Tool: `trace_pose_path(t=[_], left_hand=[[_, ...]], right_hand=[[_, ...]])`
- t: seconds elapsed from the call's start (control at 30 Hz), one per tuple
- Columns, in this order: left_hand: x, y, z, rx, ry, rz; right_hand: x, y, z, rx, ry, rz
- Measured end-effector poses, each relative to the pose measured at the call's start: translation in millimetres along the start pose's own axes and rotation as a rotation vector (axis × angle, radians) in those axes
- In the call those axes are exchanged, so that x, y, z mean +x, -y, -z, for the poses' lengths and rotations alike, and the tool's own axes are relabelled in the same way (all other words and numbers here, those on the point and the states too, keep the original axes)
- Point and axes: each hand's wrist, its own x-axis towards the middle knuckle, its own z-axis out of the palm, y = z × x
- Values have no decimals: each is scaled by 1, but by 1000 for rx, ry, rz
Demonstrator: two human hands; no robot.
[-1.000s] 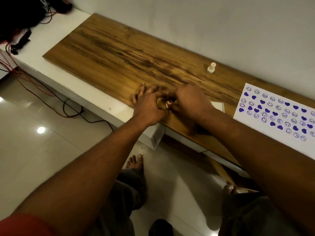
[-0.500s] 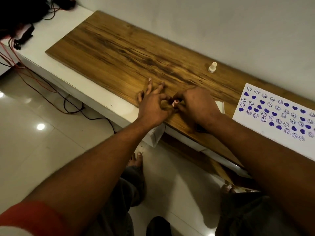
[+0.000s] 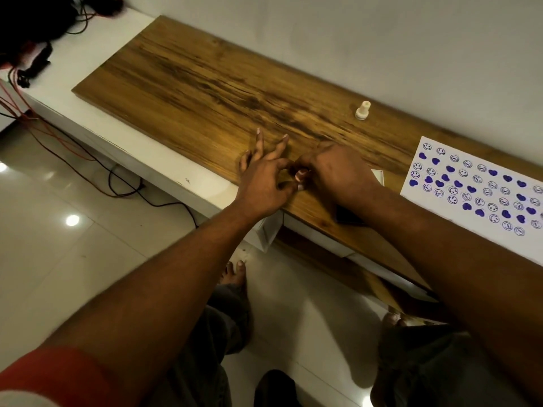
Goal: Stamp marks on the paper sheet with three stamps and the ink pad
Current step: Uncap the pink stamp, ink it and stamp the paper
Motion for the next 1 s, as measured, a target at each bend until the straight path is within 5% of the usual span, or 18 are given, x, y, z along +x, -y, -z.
trace_pose_path(t=[1.0], left_hand=[[-4, -3, -8, 62, -41, -48]], right_hand=[[3, -5, 12, 128, 4, -145]])
